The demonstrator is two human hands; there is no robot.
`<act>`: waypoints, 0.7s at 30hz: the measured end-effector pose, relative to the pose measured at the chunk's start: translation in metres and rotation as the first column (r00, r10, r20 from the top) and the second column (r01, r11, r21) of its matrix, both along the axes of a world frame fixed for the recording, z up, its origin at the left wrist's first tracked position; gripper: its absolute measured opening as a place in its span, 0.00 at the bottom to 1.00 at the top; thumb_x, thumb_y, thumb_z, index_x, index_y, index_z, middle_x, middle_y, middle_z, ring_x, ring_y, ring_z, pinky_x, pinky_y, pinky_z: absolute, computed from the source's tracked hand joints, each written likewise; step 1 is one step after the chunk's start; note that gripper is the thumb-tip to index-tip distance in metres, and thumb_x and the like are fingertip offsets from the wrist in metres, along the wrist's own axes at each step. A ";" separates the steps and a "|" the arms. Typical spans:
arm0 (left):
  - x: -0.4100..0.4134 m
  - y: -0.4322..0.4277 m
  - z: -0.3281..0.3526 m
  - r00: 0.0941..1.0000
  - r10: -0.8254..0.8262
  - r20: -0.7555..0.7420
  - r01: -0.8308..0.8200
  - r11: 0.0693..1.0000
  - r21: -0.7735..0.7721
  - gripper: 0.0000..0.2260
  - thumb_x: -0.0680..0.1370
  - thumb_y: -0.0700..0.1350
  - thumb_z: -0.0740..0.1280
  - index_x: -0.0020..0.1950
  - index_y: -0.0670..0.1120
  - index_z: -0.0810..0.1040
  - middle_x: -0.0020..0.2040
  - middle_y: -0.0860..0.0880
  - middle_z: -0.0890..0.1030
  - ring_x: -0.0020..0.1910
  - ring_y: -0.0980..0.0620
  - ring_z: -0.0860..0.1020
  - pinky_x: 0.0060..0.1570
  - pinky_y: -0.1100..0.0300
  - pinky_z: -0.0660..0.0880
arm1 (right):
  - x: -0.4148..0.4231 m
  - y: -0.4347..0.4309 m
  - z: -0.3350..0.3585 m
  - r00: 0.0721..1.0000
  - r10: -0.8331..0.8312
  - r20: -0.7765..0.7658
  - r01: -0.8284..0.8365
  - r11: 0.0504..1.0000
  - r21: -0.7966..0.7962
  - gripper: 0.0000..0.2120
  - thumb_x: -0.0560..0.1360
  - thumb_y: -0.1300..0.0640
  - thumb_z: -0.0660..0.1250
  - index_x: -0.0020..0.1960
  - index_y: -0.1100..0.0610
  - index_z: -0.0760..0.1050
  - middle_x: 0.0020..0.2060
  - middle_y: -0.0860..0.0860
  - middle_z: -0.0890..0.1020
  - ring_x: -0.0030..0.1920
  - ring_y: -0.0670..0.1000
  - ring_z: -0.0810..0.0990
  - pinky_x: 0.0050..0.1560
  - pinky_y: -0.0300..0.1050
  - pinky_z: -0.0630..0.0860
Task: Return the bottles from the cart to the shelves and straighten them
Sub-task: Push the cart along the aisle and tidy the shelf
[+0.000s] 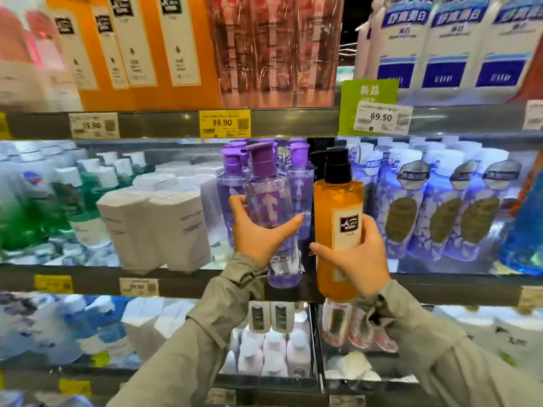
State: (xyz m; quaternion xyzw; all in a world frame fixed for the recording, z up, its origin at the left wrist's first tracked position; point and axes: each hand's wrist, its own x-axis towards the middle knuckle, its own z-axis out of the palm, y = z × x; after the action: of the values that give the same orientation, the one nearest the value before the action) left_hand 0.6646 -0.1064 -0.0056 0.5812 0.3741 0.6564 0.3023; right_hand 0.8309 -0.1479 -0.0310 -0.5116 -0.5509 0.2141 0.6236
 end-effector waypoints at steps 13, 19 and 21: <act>0.035 0.038 -0.023 0.997 -0.065 -0.030 0.065 0.998 0.009 0.33 0.56 0.56 0.78 0.53 0.51 0.63 0.50 0.51 0.77 0.46 0.64 0.79 0.45 0.71 0.74 | 0.017 0.043 -0.010 0.975 -0.198 -0.100 0.208 0.972 0.108 0.35 0.53 0.50 0.79 0.56 0.55 0.70 0.46 0.46 0.81 0.45 0.42 0.80 0.49 0.46 0.78; 0.042 0.051 -0.036 0.990 -0.083 -0.114 0.082 0.997 -0.011 0.34 0.56 0.53 0.81 0.51 0.58 0.62 0.50 0.50 0.79 0.47 0.60 0.80 0.46 0.66 0.77 | 0.028 0.052 -0.017 0.973 -0.218 -0.073 0.225 0.969 0.101 0.41 0.52 0.41 0.80 0.58 0.55 0.69 0.47 0.44 0.80 0.46 0.39 0.80 0.46 0.33 0.77; 0.044 0.054 -0.037 0.990 -0.072 -0.118 0.071 0.997 -0.009 0.34 0.57 0.46 0.83 0.51 0.57 0.63 0.50 0.53 0.78 0.46 0.63 0.80 0.44 0.70 0.76 | 0.031 0.053 -0.025 0.971 -0.231 -0.059 0.236 0.967 0.095 0.39 0.54 0.46 0.83 0.58 0.57 0.69 0.46 0.45 0.80 0.46 0.40 0.80 0.45 0.35 0.77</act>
State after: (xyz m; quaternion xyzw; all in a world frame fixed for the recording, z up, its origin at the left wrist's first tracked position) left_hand 0.7087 -0.0524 -0.0430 0.6315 0.3717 0.6086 0.3043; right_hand 0.8622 -0.0952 -0.0557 -0.5354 -0.4820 0.1232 0.6825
